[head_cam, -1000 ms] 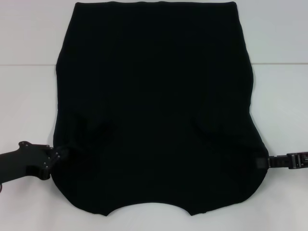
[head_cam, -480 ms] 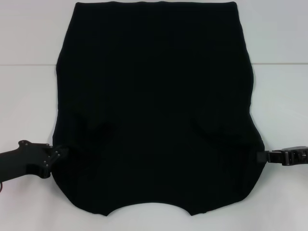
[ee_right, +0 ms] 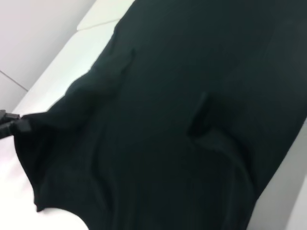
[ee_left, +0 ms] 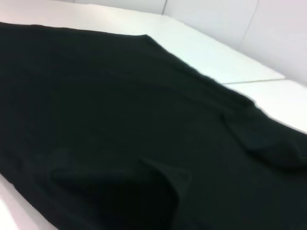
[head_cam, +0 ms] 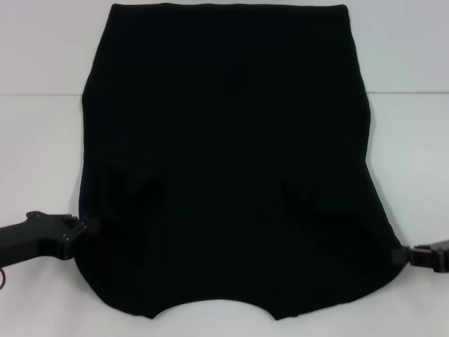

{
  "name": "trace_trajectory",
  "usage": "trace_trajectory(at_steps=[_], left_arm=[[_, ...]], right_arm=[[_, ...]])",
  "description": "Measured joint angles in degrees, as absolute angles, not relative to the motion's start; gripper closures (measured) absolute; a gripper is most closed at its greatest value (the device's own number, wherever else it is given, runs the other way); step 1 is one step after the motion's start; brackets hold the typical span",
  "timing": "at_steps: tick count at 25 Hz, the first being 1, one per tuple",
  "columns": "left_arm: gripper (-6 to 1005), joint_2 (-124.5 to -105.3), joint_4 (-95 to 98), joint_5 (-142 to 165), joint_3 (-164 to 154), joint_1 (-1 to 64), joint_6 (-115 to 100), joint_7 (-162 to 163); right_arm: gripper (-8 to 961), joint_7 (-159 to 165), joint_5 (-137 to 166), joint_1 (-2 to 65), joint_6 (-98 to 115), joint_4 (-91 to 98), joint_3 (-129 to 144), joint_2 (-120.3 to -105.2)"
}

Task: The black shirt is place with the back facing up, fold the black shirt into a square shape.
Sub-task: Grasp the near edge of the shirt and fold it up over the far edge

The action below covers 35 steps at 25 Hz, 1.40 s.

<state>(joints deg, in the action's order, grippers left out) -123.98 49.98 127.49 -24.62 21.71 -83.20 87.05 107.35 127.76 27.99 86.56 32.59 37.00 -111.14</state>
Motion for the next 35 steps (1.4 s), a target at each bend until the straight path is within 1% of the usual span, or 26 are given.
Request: trace_trajectory(at_steps=[6, 13, 16, 19, 24, 29, 31, 35], left_arm=[[980, -124.12, 49.64, 127.09, -22.93, 20.30, -90.24, 88.16], [979, -124.19, 48.99, 127.38, -19.24, 17.26, -100.10, 88.29], [979, -124.24, 48.47, 127.59, -19.02, 15.98, -102.17, 87.87], [979, -124.26, 48.01, 128.10, -18.78, 15.19, -104.14, 87.02], [979, -124.28, 47.60, 129.22, -18.28, 14.95, -107.36, 86.96], [980, -124.26, 47.56, 129.60, -18.30, 15.35, -108.70, 87.35], [980, -124.06, 47.37, 129.35, -18.27, 16.54, -108.21, 87.54], [980, -123.14, 46.62, 129.45, -18.30, 21.05, -106.61, 88.57]], right_arm=[[918, 102.39, 127.83, 25.15, 88.66, 32.75, 35.69, -109.84], [918, 99.37, 127.97, 21.65, 91.23, 33.12, 35.06, -107.25], [918, 97.04, 127.97, 20.07, 93.47, 33.27, 34.45, -106.54], [918, 95.40, 127.97, 18.76, 95.52, 33.30, 34.03, -106.23], [918, 94.32, 128.28, 16.58, 97.12, 33.55, 33.29, -106.13], [917, 93.86, 129.99, 16.13, 97.58, 34.21, 30.15, -106.07], [917, 93.83, 130.14, 16.82, 97.47, 34.17, 29.36, -106.06], [917, 94.23, 130.16, 19.43, 97.56, 34.15, 27.60, -106.10]])
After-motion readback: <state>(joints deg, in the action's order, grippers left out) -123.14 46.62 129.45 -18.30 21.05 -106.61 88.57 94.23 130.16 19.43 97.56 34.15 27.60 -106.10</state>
